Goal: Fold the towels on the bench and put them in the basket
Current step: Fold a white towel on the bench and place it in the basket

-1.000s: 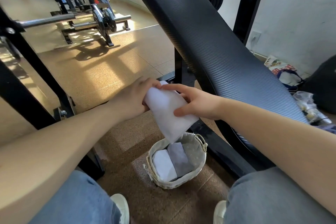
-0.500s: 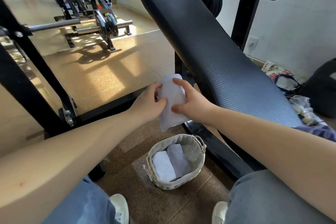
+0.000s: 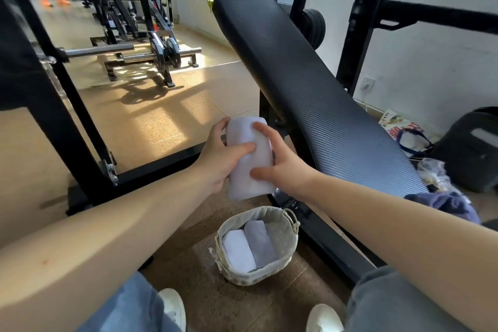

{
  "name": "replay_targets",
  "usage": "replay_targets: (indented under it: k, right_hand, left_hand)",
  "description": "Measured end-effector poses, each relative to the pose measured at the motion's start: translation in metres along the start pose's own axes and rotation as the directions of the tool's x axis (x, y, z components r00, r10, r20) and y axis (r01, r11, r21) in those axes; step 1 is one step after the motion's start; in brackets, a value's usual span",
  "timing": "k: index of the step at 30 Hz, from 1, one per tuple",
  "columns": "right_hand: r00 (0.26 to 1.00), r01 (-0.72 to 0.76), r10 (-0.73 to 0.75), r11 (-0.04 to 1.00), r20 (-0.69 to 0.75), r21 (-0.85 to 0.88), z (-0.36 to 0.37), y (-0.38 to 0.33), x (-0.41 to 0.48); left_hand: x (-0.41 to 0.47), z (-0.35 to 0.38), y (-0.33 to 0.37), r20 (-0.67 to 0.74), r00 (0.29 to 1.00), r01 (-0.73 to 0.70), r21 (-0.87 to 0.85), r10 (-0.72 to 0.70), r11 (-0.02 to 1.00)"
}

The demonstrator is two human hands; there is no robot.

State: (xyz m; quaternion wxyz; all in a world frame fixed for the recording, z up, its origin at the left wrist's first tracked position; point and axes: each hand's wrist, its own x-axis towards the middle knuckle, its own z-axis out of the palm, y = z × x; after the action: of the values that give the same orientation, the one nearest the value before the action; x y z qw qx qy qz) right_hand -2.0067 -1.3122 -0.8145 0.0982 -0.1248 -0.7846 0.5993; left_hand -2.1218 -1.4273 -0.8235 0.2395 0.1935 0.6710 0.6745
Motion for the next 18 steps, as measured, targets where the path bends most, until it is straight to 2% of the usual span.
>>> replay_targets:
  k: [4, 12, 18]
  right_hand:
    - [1.0, -0.025, 0.025, 1.0, 0.006, 0.0, 0.008, 0.007, -0.015]
    - [0.992, -0.118, 0.114, 0.99, 0.053, 0.078, 0.021, 0.035, -0.041]
    - [0.995, -0.095, 0.096, 0.975, 0.005, 0.201, 0.022, 0.06, -0.037]
  left_hand:
    - [-0.014, 0.004, -0.013, -0.006, 1.0, -0.02, -0.05, 0.02, 0.999]
    - [-0.035, 0.004, -0.055, 0.005, 0.996, 0.094, -0.07, -0.094, 0.993]
    - [-0.023, 0.007, -0.074, -0.009, 0.993, 0.121, -0.075, -0.121, 0.99]
